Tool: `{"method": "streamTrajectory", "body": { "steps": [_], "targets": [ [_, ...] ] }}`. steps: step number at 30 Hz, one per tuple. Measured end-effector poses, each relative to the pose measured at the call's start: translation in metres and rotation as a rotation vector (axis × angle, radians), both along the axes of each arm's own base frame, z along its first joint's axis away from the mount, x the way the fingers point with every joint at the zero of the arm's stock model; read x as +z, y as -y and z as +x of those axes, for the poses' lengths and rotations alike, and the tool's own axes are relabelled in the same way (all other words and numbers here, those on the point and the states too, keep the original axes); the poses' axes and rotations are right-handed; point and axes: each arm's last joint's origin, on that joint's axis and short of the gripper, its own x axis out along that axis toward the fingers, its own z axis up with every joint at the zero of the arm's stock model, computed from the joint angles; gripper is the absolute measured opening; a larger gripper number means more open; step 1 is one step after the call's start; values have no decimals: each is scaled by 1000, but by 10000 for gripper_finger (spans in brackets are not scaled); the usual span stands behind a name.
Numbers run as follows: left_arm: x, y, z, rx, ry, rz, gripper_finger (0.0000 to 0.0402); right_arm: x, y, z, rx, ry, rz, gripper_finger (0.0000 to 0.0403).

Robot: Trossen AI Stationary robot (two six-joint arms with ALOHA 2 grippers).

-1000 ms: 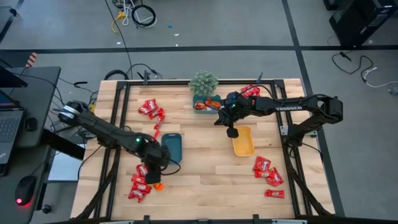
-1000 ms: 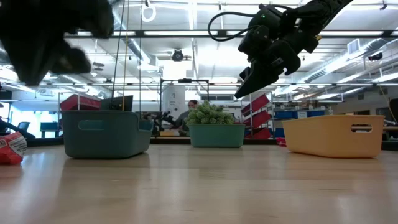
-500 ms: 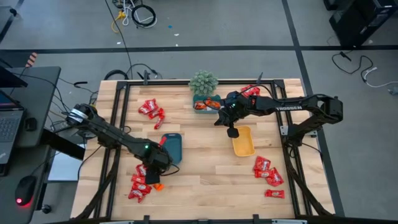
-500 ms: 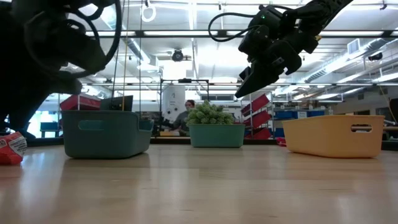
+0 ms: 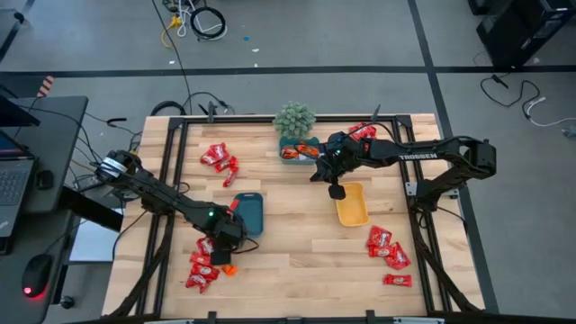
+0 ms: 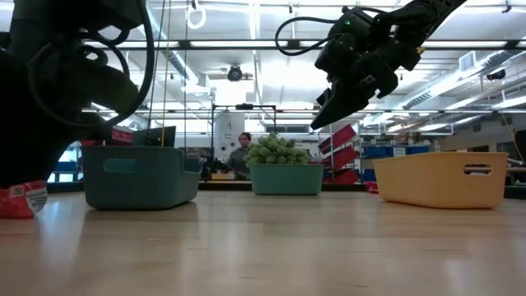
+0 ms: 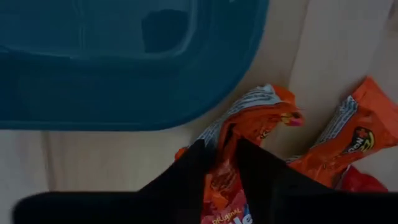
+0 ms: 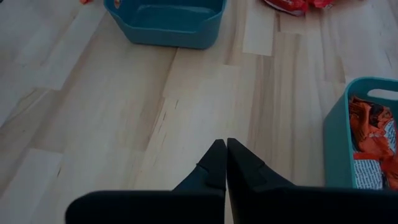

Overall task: Sort candy
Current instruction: Put the orange chocolate into the green bin

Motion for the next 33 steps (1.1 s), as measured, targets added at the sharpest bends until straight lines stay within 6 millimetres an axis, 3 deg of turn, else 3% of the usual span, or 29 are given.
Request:
{"method": "streamTrajectory", "body": {
  "steps": [4,9,13,17,21,25,33],
  "targets": [
    [4,2,1,-42,-14,-37,16,0,0,0,0,0,0,0],
    [19,7,8,-55,-10,-101,6,0,0,0,-2,0,2,0],
    [46,7,9,-55,27,-84,3,1,0,-1,-4,0,4,1],
    [83,-5,8,-18,127,-17,1,16,-2,-9,-15,35,-10,0],
    [113,-32,13,40,259,41,1,35,-5,-24,-67,57,-67,1],
    [127,-69,27,106,362,173,0,52,-7,-37,-135,82,-130,1],
    [128,-150,60,193,568,251,0,61,-8,-47,-196,91,-176,1]
  ]
}}
